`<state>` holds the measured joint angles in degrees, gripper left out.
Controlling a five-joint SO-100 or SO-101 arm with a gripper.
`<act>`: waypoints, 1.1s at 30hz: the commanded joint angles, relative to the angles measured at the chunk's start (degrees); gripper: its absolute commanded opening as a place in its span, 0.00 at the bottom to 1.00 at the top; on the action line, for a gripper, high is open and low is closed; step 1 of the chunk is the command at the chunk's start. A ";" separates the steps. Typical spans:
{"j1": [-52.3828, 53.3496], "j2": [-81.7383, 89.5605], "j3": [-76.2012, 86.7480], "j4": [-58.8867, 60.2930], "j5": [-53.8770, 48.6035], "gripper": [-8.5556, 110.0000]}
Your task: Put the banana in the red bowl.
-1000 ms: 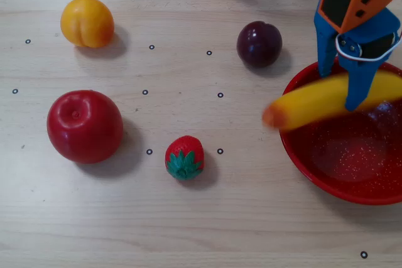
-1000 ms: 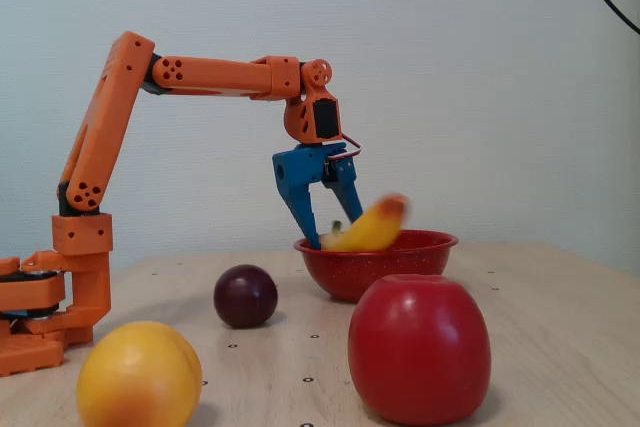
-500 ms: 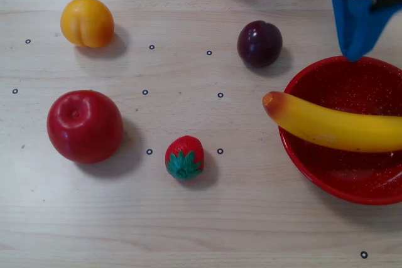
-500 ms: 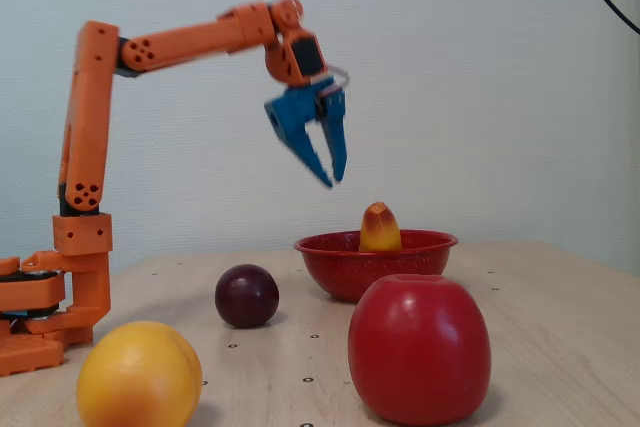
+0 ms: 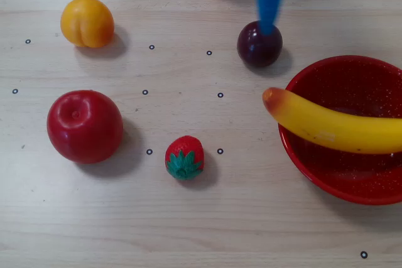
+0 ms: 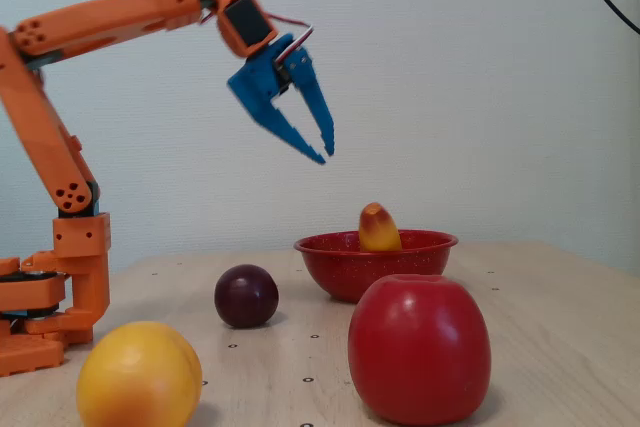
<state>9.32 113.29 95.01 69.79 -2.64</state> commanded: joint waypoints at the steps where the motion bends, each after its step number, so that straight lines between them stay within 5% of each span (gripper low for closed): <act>1: -2.55 6.59 4.83 -4.92 2.11 0.07; 15: -10.28 31.90 43.95 -25.05 5.80 0.07; 33: -12.48 66.18 77.70 -27.42 8.26 0.07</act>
<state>-2.55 177.98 174.11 44.74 4.22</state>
